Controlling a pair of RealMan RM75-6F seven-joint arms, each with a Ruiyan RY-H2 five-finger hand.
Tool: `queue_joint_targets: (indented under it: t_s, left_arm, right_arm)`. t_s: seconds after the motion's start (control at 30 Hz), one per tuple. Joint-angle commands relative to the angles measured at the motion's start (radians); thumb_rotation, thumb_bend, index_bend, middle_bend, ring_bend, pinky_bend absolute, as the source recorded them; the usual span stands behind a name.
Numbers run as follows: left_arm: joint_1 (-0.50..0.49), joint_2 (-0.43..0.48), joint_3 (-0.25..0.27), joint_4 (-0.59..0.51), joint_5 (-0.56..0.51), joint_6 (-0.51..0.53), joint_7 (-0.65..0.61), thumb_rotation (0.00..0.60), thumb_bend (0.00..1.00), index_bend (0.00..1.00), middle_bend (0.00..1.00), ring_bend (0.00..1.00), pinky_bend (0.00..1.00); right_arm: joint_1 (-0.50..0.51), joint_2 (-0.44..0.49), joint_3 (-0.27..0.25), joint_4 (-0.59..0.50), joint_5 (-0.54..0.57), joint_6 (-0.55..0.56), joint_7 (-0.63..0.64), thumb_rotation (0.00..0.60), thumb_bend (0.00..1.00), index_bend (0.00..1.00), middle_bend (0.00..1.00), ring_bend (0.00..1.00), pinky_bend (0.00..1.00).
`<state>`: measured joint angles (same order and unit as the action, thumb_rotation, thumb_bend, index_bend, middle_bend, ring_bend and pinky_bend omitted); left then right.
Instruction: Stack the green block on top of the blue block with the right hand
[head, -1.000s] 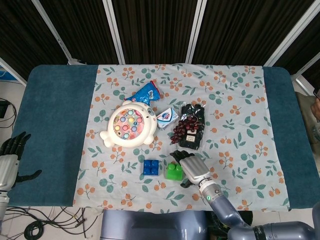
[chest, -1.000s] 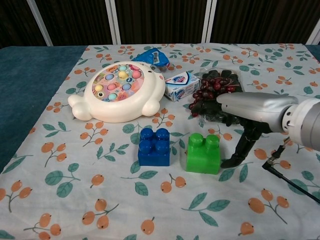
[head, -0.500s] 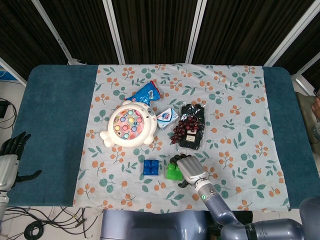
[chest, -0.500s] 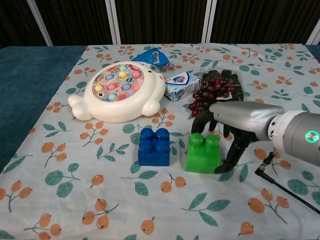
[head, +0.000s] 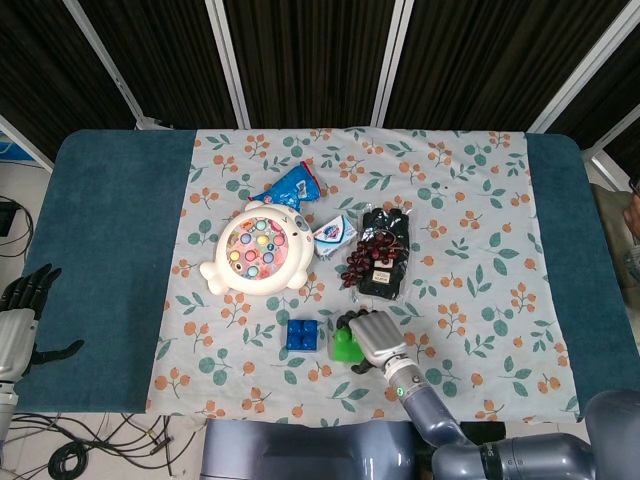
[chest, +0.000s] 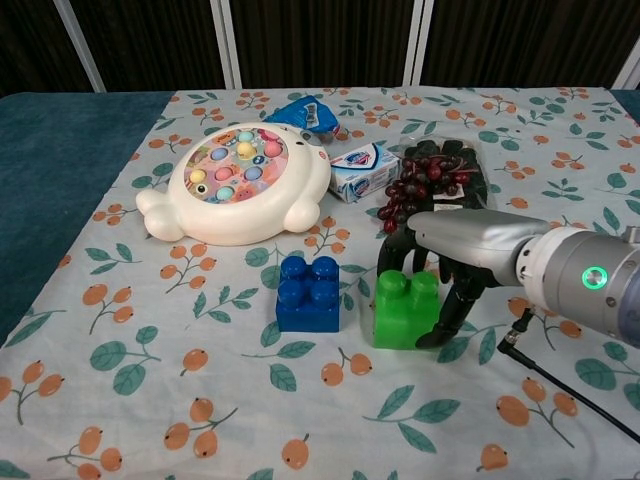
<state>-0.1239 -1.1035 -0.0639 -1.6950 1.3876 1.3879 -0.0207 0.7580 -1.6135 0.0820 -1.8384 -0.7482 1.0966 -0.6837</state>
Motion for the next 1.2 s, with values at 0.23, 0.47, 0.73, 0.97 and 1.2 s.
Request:
queue_joint_targets:
  t_s: [0.23,0.47,0.73,0.97,1.2]
  left_arm:
    - [0.0,0.002,-0.001,-0.001,-0.001,0.0,-0.007,0.6,0.0,0.0,0.0,0.0,0.0]
    - [0.0,0.003,0.0,-0.001,0.0,0.0,-0.009,0.6,0.0,0.0,0.0,0.0,0.0]
    - [0.0,0.003,0.0,-0.001,0.0,0.0,-0.009,0.6,0.0,0.0,0.0,0.0,0.0]
    - [-0.001,0.002,0.001,-0.001,-0.002,-0.003,-0.007,0.6,0.0,0.0,0.0,0.0,0.0]
    - [-0.001,0.003,-0.001,-0.002,-0.003,-0.002,-0.009,0.6,0.0,0.0,0.0,0.0,0.0]
  right_arm:
    - [0.006,-0.016,-0.003,0.012,0.007,0.001,0.0,0.6,0.26,0.4,0.36,0.34,0.42]
    - [0.002,-0.018,-0.003,0.012,-0.015,0.005,0.019,0.6,0.46,0.5,0.44,0.42,0.45]
    - [0.009,0.028,0.017,-0.035,-0.048,0.004,0.034,0.6,0.49,0.51,0.45,0.43,0.45]
    - [0.057,0.091,0.089,-0.108,0.008,0.01,-0.008,0.6,0.49,0.52,0.46,0.43,0.48]
    - [0.137,0.091,0.172,-0.148,0.132,0.053,-0.08,0.6,0.49,0.52,0.46,0.44,0.5]
